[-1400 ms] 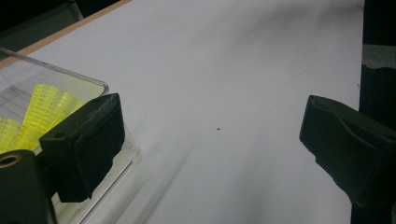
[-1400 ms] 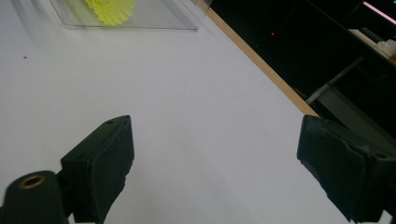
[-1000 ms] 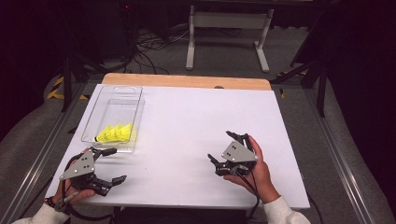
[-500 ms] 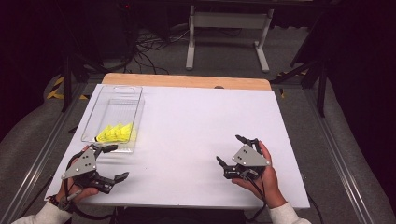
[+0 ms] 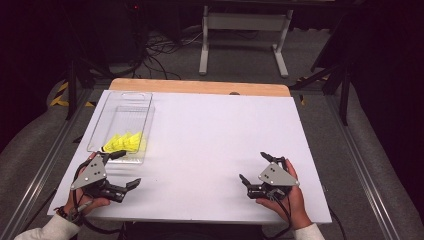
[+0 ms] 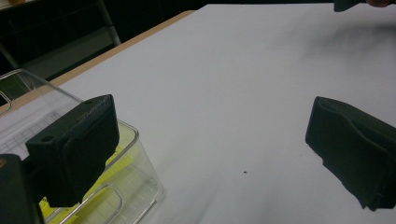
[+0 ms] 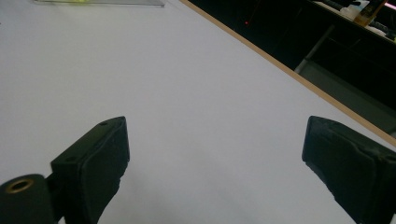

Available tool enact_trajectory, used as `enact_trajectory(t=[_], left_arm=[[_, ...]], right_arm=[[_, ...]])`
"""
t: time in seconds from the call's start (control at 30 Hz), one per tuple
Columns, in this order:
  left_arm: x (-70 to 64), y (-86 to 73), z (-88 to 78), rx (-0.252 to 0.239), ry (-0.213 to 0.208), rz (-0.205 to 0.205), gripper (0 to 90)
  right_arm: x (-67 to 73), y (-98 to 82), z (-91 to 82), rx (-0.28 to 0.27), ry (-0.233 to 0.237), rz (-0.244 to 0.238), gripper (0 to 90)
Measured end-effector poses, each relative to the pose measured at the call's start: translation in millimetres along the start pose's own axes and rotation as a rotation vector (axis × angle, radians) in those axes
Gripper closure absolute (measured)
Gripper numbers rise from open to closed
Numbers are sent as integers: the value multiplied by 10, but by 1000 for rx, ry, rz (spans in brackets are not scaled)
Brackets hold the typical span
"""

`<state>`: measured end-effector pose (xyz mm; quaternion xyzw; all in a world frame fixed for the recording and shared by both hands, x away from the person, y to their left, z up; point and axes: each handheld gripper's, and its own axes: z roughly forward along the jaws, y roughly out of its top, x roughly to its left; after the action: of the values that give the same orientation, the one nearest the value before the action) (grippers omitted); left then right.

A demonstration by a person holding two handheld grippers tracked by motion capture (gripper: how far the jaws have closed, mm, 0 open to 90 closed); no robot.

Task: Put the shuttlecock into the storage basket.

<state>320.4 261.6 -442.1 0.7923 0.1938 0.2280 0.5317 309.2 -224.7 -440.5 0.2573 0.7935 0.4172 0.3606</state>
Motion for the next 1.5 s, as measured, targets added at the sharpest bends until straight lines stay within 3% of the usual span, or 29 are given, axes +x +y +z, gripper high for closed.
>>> enact_trajectory(t=[0.33, 0.57, 0.67, 0.97, 1.5], left_arm=[[-5, 8, 20, -2, -2, 1, 31], [6, -12, 8, 1, 3, -6, 31], [-3, -26, -3, 6, 1, -2, 31], [22, -56, -38, 0, 9, -17, 31], [24, -62, -28, 6, -1, -18, 34]], right_arm=[[-27, -128, -87, -34, -20, 65, 81], [5, -112, -71, -28, -14, 42, 81], [22, -99, -84, -36, -33, 27, 86], [41, -63, -105, -57, -52, 24, 103], [50, -64, -76, -47, -49, 22, 101]])
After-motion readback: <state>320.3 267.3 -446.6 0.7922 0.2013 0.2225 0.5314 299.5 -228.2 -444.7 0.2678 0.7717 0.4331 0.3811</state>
